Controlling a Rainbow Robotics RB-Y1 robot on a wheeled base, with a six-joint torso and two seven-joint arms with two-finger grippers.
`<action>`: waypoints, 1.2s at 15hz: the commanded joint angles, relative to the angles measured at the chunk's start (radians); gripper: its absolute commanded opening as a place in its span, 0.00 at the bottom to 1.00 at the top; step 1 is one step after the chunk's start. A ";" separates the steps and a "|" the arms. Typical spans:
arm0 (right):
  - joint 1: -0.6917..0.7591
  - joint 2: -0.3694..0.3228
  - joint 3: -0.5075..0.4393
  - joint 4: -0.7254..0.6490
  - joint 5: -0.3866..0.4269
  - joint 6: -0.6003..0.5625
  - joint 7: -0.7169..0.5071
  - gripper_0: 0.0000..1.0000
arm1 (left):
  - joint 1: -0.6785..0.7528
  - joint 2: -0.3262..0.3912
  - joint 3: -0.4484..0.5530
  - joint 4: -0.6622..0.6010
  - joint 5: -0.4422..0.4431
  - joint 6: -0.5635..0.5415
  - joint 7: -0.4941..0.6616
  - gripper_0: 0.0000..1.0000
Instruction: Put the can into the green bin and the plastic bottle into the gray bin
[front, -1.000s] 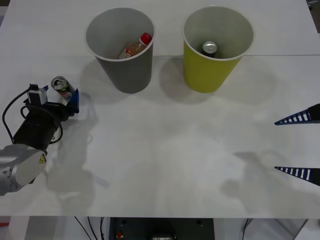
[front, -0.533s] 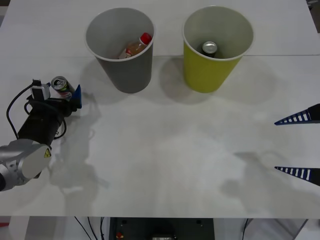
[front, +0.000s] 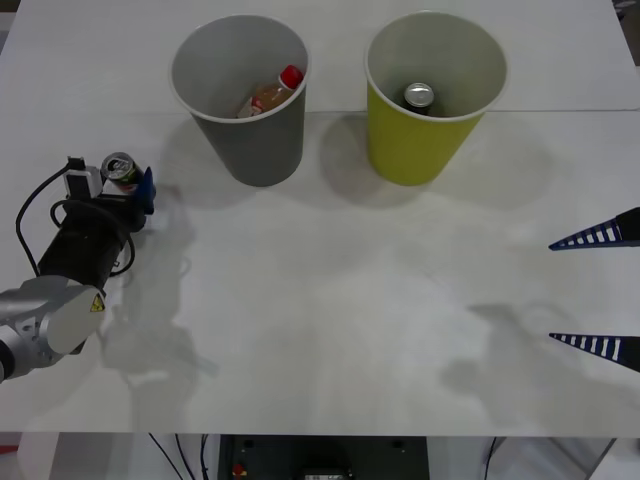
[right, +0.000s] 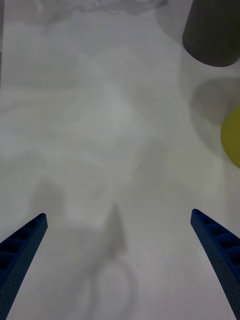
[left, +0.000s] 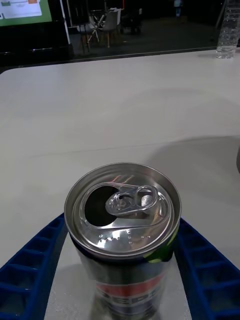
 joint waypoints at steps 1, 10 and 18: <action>0.000 0.000 0.000 0.000 0.000 0.000 0.000 1.00 | 0.002 0.000 -0.001 0.000 0.000 0.001 0.000 0.00; 0.000 0.000 0.000 0.000 0.000 0.000 0.000 1.00 | 0.034 0.019 0.001 -0.069 0.009 -0.001 -0.051 0.00; 0.000 0.000 0.000 0.000 0.000 0.000 0.000 1.00 | 0.445 0.140 0.558 -0.681 0.006 -0.671 -0.256 0.00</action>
